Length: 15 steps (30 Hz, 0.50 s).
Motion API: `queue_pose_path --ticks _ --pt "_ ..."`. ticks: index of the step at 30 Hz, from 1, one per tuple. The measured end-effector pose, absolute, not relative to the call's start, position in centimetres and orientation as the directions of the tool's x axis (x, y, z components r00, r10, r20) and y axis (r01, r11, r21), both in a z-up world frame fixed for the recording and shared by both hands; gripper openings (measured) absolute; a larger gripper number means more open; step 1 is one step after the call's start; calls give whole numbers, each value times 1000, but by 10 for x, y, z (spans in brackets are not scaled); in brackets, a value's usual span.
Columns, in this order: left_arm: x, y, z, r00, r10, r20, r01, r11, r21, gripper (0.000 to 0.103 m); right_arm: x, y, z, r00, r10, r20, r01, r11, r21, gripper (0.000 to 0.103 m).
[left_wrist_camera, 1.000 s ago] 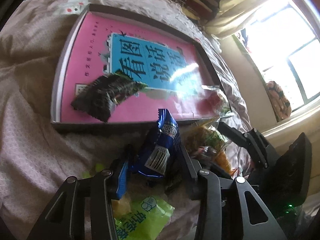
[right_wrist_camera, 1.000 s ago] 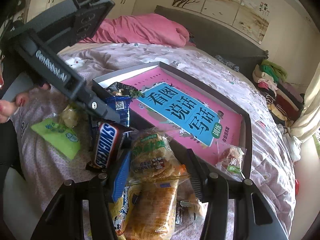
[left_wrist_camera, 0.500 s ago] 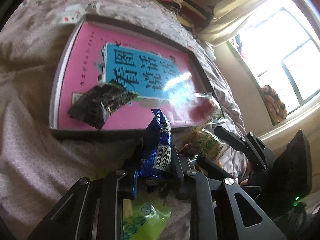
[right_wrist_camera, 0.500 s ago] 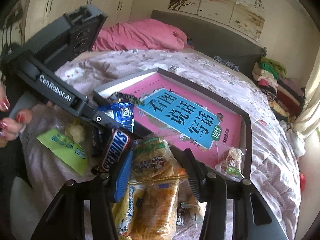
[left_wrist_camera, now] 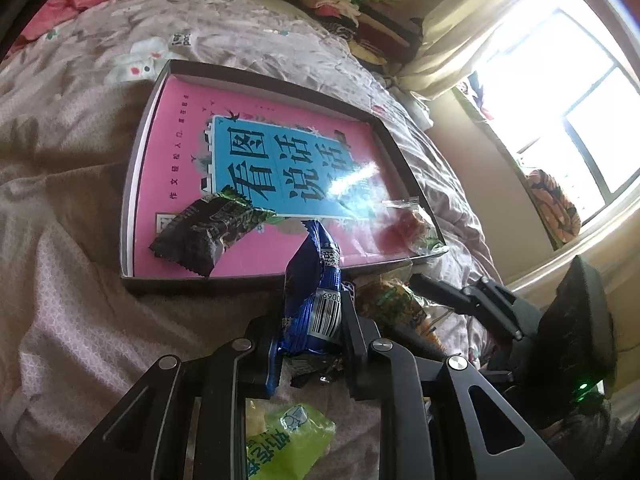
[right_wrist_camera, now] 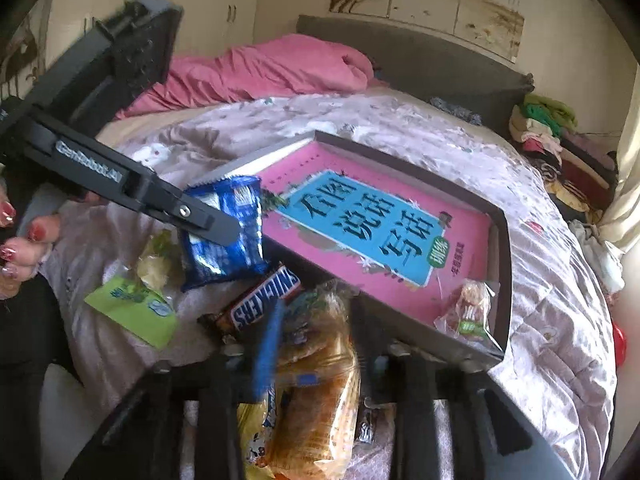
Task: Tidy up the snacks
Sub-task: 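Lift the blue snack with the left gripper and move it over the tray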
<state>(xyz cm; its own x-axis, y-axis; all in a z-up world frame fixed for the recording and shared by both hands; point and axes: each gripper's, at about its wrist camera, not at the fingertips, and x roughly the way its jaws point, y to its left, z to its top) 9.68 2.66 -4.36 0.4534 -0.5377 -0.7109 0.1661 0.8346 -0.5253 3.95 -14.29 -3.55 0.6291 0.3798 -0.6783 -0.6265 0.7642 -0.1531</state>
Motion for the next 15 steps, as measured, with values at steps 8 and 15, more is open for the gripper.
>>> queue_pose_path --ticks 8,15 --pt "92 29 -32 480 -534 -696 182 837 -516 24 34 -128 -49 648 323 -690 -631 736 -248 49" --pt "91 30 -22 496 -542 -678 191 830 -524 24 40 -138 -42 614 364 -700 -632 758 -161 43"
